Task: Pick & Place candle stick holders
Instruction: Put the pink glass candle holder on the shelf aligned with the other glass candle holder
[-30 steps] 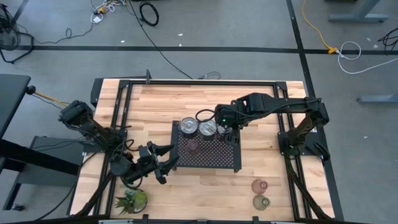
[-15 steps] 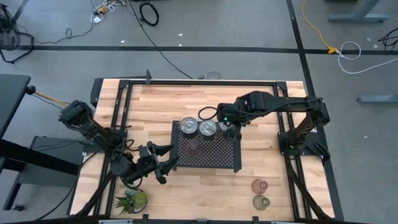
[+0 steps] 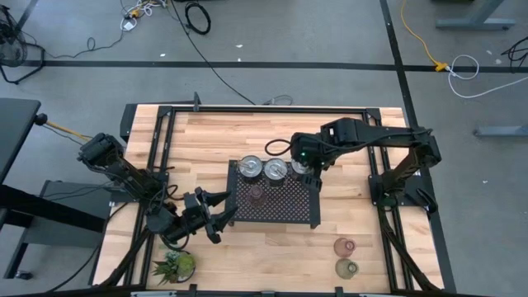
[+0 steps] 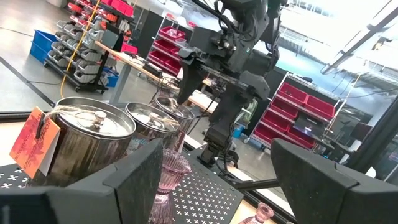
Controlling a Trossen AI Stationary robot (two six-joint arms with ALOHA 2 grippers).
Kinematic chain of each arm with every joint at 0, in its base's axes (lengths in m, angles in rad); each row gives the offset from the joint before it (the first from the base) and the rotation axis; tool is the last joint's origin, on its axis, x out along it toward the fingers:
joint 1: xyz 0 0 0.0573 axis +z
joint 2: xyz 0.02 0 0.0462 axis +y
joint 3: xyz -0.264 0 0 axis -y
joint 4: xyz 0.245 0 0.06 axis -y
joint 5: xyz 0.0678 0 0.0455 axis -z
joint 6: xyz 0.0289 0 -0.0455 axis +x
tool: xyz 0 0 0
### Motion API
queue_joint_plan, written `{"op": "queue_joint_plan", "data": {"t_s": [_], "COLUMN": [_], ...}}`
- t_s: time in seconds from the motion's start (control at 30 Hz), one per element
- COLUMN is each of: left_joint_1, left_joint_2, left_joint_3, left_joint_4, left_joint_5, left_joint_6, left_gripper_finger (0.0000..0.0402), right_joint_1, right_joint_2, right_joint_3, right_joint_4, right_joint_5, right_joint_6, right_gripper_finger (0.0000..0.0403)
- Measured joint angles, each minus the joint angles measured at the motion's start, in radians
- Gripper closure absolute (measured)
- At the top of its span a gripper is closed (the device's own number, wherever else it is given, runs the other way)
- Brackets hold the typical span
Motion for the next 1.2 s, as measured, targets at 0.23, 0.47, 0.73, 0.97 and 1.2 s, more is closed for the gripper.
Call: {"op": "queue_joint_plan", "data": {"t_s": [0.23,0.47,0.73,0.97,1.2], "left_joint_1": [0.0,0.0,0.0,0.0,0.0], "left_joint_2": [0.0,0.0,0.0,0.0,0.0], "left_joint_3": [0.0,0.0,0.0,0.0,0.0], "left_joint_4": [0.0,0.0,0.0,-0.001,-0.001], "left_joint_5": [-0.003,-0.003,-0.003,-0.003,-0.003], "left_joint_6": [-0.001,-0.002,-0.002,-0.002,-0.002], "left_gripper_finger": [0.0103,0.0103,0.0104,0.0103,0.0103], "right_joint_1": [0.029,0.066,0.104,0.133,0.158], "right_joint_2": [0.0,0.0,0.0,0.0,-0.041], "right_joint_3": [0.0,0.0,0.0,0.0,0.044], "right_joint_4": [0.014,0.034,0.076,0.09,0.116], "right_joint_5": [-0.01,-0.025,-0.031,-0.035,-0.11], "right_joint_6": [0.014,0.034,0.057,0.064,0.13], "right_gripper_finger": [0.001,0.001,0.0009,0.0008,0.0007]}}
